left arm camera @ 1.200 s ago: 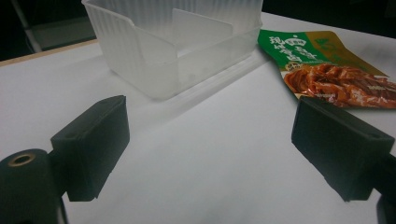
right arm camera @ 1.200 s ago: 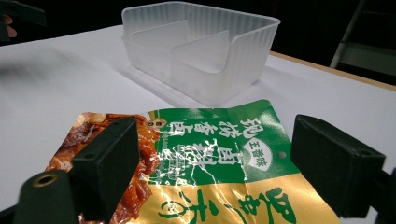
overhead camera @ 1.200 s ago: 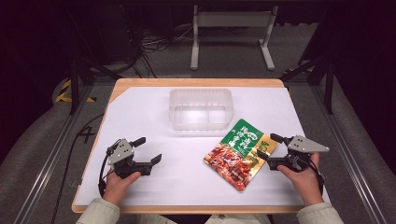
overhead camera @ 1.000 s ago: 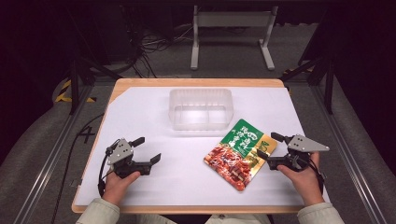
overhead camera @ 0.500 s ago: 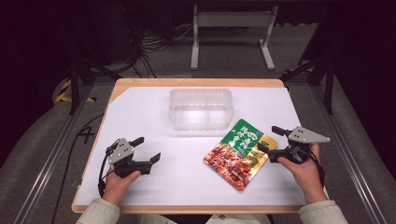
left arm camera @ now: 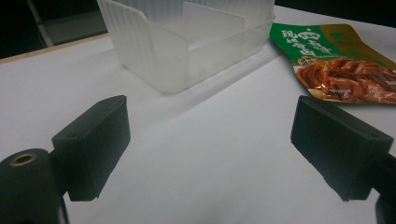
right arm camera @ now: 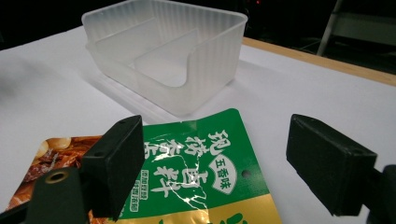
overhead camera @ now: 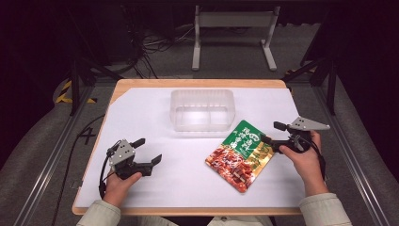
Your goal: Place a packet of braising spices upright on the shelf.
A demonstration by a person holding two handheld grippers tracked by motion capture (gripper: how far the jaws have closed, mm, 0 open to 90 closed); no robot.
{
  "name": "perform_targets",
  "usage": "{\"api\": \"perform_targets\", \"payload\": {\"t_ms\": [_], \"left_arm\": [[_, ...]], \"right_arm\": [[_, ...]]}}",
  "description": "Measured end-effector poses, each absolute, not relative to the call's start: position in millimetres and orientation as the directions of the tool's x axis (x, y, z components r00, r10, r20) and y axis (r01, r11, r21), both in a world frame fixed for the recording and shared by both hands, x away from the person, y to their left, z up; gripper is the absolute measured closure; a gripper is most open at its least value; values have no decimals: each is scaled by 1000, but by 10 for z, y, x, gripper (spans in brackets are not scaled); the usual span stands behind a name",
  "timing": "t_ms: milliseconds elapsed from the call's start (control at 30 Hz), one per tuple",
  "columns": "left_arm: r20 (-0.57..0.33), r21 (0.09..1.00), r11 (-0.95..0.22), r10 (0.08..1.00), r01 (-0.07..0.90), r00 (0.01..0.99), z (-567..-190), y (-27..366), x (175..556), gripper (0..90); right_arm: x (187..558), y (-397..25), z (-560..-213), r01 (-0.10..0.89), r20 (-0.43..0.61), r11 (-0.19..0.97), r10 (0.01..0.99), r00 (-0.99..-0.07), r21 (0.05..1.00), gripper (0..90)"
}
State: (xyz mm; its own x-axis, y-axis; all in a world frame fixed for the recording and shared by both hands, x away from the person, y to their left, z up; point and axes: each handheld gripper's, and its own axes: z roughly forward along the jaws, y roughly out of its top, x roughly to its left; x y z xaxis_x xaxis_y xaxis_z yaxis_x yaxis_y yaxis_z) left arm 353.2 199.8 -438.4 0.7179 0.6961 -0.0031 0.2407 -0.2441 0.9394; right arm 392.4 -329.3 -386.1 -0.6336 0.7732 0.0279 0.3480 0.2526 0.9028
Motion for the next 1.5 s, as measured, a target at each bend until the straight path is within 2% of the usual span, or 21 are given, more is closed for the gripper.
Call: {"api": "perform_targets", "payload": {"t_ms": [200, 433, 500, 567, 667, 900, 933, 1233, 1500], "left_arm": [[-3, 939, -246, 693, 241, 721, -4385, 1993, 3531, 127], [-9, 939, -242, 694, 245, 720, -4387, 1987, 3528, 127], [-4, 939, -245, 692, 240, 721, -4384, 1990, 3528, 127], [-3, 940, -243, 694, 238, 720, -4382, 1992, 3528, 127], [-6, 941, -240, 694, 239, 720, -4381, 1992, 3527, 126], [-3, 940, -243, 693, 238, 721, -4381, 1991, 3526, 126], [-3, 940, -243, 693, 238, 721, -4381, 1991, 3527, 126], [2, 940, -248, 692, 235, 722, -4382, 1989, 3529, 126], [2, 939, -248, 693, 237, 721, -4384, 1990, 3531, 126]], "right_arm": [[4024, -3284, -3862, 399, 49, 276, 768, -639, 874, 215], [4107, -3296, -3862, 404, 59, 271, 766, -641, 874, 308], [4129, -3292, -3895, 436, 78, 263, 778, -624, 861, 321], [4174, -3298, -3972, 449, 25, 320, 792, -610, 834, 316], [4201, -3314, -4073, 476, 15, 335, 806, -592, 813, 337], [4258, -3365, -4221, 528, 36, 348, 809, -586, 775, 366], [4256, -3364, -4234, 556, 69, 334, 811, -581, 761, 376], [4292, -3383, -4332, 603, 96, 345, 810, -579, 719, 338], [4293, -3397, -4352, 627, 124, 327, 816, -565, 707, 352]]}}
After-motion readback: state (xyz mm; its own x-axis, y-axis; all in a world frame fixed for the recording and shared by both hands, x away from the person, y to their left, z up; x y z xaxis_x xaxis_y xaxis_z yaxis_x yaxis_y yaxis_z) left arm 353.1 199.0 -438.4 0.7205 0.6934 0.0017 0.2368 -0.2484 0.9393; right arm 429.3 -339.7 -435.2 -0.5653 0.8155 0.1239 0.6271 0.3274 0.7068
